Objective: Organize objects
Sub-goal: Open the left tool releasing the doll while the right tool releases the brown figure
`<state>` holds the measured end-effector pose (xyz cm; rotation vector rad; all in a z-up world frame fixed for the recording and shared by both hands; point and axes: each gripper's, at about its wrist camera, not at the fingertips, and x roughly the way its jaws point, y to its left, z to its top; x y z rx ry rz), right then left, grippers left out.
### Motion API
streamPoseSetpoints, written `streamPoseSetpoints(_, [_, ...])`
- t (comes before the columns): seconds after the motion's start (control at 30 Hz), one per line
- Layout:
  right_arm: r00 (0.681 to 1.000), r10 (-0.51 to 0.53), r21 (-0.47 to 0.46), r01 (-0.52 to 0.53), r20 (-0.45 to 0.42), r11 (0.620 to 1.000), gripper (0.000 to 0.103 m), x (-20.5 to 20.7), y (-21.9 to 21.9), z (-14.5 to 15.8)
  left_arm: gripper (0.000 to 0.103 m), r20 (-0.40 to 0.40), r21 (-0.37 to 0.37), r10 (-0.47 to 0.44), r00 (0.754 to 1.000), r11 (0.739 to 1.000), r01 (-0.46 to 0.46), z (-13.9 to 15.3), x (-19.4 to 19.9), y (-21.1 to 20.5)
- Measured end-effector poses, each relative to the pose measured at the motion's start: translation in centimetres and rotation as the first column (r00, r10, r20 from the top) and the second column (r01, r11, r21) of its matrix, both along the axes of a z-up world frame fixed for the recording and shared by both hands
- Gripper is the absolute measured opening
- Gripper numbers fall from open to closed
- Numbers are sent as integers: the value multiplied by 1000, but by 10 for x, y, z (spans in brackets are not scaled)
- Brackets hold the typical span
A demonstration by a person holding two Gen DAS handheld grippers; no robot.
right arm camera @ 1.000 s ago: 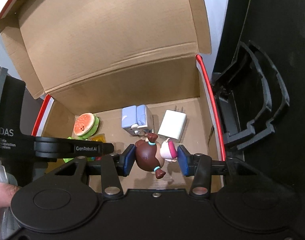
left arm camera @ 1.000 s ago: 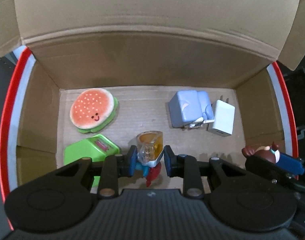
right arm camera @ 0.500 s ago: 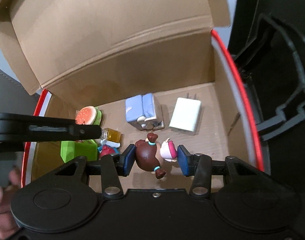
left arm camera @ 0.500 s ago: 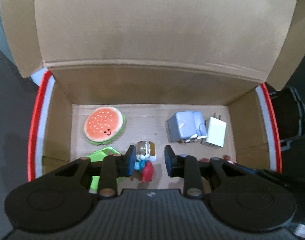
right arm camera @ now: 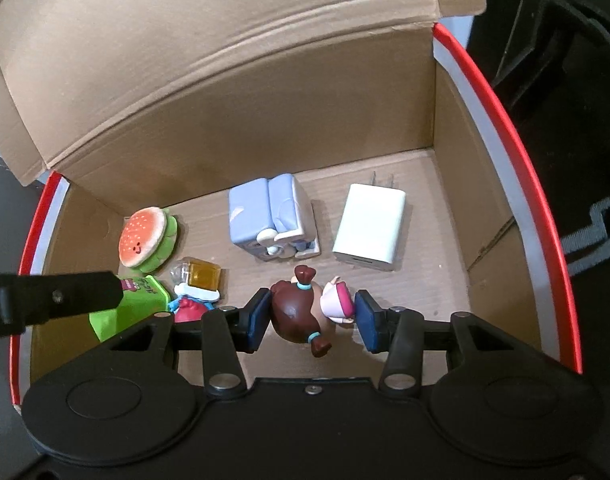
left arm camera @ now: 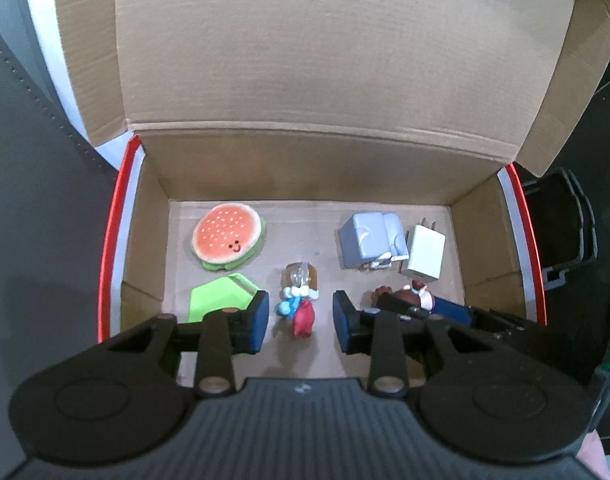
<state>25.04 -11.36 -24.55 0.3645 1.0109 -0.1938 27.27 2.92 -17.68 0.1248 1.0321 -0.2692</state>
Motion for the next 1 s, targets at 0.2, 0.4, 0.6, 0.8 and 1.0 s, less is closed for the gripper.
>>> streamPoseSetpoints(0.2, [1000, -12, -5, 12, -17, 1000, 46, 2, 3, -5, 35, 8, 10, 21, 1000, 1000, -21, 7, -6, 9])
streamPoseSetpoints(0.4, [1000, -28, -11, 28, 10, 1000, 47, 0, 3, 3, 38, 27, 8, 38, 999, 999, -38, 17, -15, 15])
streamPoseSetpoints(0.6, [997, -46, -2, 46, 65, 999, 56, -8, -1, 31, 45, 48, 7, 29, 998, 1000, -30, 35, -27, 18])
streamPoseSetpoints(0.8, [995, -17, 27, 15, 96, 1000, 70, -20, 6, 64, 62, 77, -8, 30, 997, 1000, -30, 55, -44, 23])
streamPoseSetpoints(1.0, [986, 24, 22, -28, 164, 999, 91, -34, 14, 102, 73, 110, -15, 24, 994, 1000, -22, 76, -60, 31])
